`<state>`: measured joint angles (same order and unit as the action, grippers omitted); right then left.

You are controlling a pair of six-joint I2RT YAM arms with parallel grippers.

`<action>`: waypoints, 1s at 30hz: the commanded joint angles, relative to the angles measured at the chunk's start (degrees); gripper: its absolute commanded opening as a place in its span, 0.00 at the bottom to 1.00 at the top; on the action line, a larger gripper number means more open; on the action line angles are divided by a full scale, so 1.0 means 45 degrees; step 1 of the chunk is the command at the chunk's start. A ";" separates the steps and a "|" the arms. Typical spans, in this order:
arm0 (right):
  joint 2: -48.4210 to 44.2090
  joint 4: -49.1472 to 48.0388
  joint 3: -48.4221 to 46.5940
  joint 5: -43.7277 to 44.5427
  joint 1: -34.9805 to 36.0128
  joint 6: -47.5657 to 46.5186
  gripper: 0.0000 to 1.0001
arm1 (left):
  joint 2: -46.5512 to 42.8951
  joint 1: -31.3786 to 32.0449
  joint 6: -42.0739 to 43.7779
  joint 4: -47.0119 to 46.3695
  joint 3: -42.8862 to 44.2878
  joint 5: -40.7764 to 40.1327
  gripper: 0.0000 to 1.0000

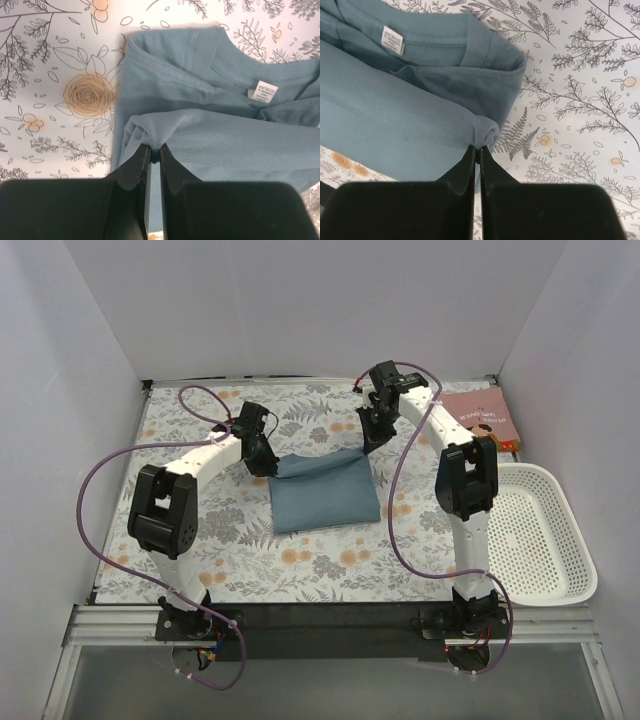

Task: Fold and stack the t-shirts
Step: Fold the tshirt

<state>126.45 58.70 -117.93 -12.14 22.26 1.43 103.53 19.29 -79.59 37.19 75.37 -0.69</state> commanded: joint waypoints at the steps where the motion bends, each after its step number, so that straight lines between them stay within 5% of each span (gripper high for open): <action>1: -0.0210 -0.1323 0.0541 0.0061 -0.0220 -0.0260 0.03 | 0.0196 -0.0224 0.0363 -0.0646 -0.0070 -0.0530 0.00; 8: -0.1418 -0.2729 0.1752 0.0003 -0.0220 -0.0084 0.18 | -0.0698 -0.0224 0.0090 -0.0842 -0.0616 -0.0901 0.00; 9: -0.1556 -0.3099 0.1927 0.0022 -0.0220 -0.0045 0.30 | -0.0778 -0.0224 0.0089 -0.0881 -0.0656 -0.1153 0.11; 11: -0.1868 -0.3219 0.2202 0.0294 -0.0220 0.0091 0.34 | -0.0915 -0.0224 0.0031 -0.0882 -0.0772 -0.1311 0.23; 15: -0.3175 -0.4075 0.3545 0.0413 -0.0220 0.0326 0.38 | -0.1945 -0.0224 -0.0145 -0.1115 -0.1435 -0.1546 0.65; 17: -0.4324 -0.5518 0.5242 -0.0208 -0.0356 0.0462 0.40 | -0.2689 -0.0205 -0.0281 -0.1583 -0.2310 -0.1624 0.74; 25: -0.5349 -1.0813 0.9155 -0.6921 -0.1041 0.1848 0.47 | -0.4940 0.0381 -0.0164 -0.6499 -0.5224 0.2435 0.72; 30: -0.3729 -1.3994 0.9235 -0.9038 -0.1079 0.3546 0.47 | -0.3457 0.0344 -0.0651 -0.8573 -0.5441 0.2790 0.53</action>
<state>105.84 10.37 -76.58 -41.50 17.34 11.35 84.84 21.45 -81.25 8.16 52.14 8.67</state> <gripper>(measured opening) 0.469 0.551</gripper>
